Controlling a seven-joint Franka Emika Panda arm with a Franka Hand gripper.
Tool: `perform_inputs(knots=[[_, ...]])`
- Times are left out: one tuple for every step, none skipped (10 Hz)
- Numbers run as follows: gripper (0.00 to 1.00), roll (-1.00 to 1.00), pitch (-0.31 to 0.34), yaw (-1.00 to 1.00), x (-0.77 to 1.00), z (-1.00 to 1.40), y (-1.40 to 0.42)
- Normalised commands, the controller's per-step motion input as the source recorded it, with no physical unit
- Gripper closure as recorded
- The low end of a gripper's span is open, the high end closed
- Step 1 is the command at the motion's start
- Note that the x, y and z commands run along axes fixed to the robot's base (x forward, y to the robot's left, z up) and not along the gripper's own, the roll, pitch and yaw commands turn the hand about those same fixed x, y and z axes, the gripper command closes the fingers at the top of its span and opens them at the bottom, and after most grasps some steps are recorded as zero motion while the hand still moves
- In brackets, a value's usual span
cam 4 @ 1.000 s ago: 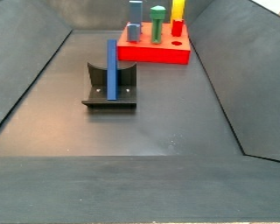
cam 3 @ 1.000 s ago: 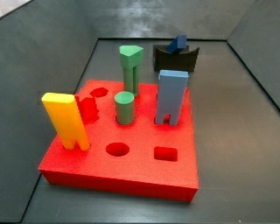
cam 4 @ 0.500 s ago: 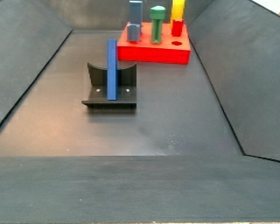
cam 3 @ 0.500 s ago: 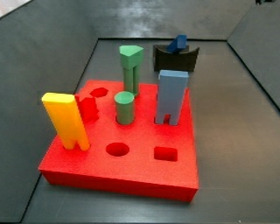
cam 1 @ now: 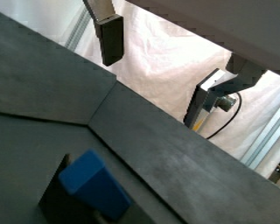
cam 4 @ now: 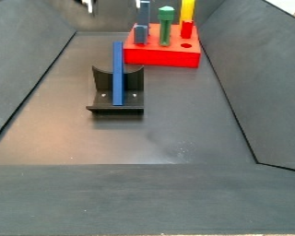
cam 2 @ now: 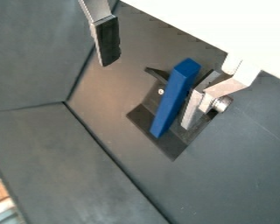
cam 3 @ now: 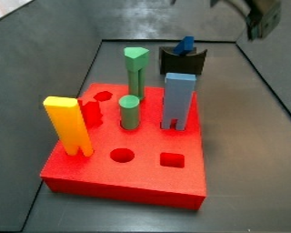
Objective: Pick up the rectangle object. Move up. Place the rectangle object on the fixture. Regrasp the rectangle object. Move to above the board. Insert the rectangle object.
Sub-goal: Regrasp the rectangle object, then move to above the board.
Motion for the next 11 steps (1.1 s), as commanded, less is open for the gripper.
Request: perform_inputs(knots=[[0.00,0.10,-0.050,0.17,0.08,-1.00,0.03],[0.00,0.09,-0.100,0.14,0.10,-1.00,0.03],[0.00,0.09,-0.117,0.11,0.10,-1.00,0.03],[0.00,0.09,-0.122,0.06,0.11,-1.00,0.02],[0.00,0.08,-0.118,0.03,0.12,-0.96,0.01],[0.00,0.08,-0.102,0.00,0.11,-0.79,0.01],[0.00,0.08,-0.084,-0.02,0.09,-0.62,0.01],[0.00,0.08,-0.054,-0.04,0.09,-0.40,0.00],[0.00,0.08,-0.033,-0.04,0.08,-0.24,0.00],[1.00,0.00,0.000,0.00,0.00,0.00,0.00],[1.00,-0.19,0.343,-0.12,-0.37,1.00,0.10]])
